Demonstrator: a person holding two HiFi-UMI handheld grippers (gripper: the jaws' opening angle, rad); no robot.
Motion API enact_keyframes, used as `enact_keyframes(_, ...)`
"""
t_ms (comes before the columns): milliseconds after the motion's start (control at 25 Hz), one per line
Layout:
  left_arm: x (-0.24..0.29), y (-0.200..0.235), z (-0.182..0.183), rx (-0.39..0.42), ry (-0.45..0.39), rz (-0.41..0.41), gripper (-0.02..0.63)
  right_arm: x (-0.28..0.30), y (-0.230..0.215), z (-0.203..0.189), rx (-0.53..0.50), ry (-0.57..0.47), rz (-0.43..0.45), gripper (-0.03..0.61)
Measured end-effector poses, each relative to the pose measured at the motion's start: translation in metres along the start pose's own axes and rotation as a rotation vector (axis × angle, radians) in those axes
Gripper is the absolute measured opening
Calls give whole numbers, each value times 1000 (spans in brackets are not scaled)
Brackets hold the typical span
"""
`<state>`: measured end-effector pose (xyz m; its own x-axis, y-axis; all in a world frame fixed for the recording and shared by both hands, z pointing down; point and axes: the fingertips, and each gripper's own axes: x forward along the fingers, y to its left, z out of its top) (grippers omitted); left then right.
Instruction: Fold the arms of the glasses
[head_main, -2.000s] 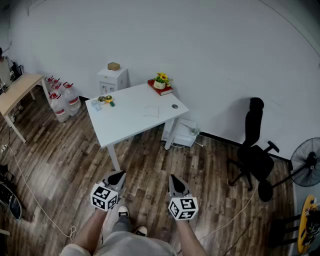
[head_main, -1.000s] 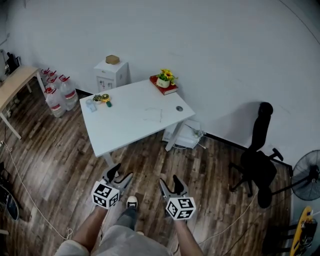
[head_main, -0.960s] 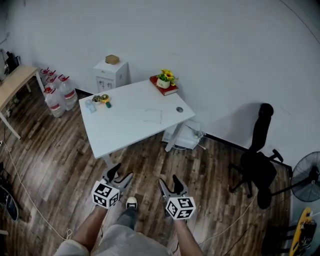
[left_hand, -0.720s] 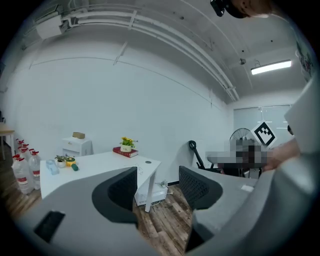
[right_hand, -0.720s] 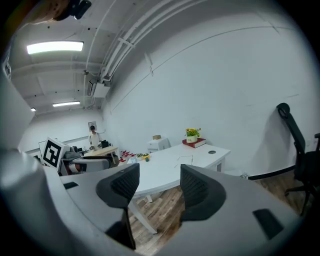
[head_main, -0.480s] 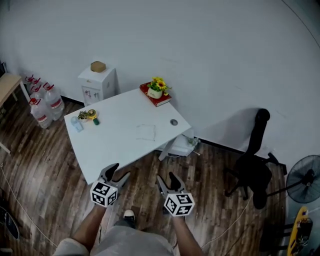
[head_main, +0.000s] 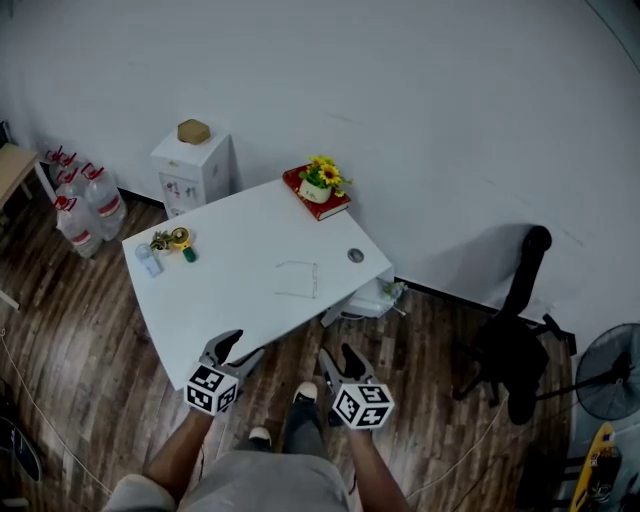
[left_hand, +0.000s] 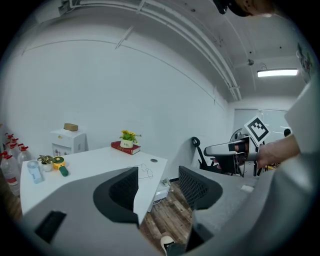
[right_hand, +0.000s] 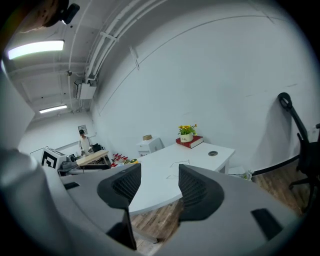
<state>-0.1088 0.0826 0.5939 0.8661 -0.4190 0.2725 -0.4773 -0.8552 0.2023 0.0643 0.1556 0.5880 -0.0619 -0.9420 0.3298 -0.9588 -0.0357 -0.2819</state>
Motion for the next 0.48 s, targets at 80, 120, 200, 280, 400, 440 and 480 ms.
enact_keyframes(80, 6, 18, 0, -3, 7, 21, 249, 22, -6, -1, 11, 16, 12, 219)
enact_keyframes(120, 9, 28, 1, -8, 9, 34, 249, 34, -9, 0, 19, 23, 19, 219)
enact_keyframes(200, 17, 45, 2, -20, 12, 63, 249, 58, -16, 3, 33, 39, 35, 219)
enact_keyframes(280, 26, 63, 6, -30, 15, 95, 249, 84, -24, 3, 38, 67, 57, 219)
enact_keyframes(400, 41, 88, 15, -46, 10, 144, 249, 123, -41, 4, 59, 121, 79, 219)
enact_keyframes(440, 47, 96, 17, -52, 9, 161, 249, 136, -49, 5, 73, 137, 85, 219)
enact_keyframes(480, 53, 104, 20, -57, 10, 179, 249, 150, -58, 5, 88, 154, 91, 220)
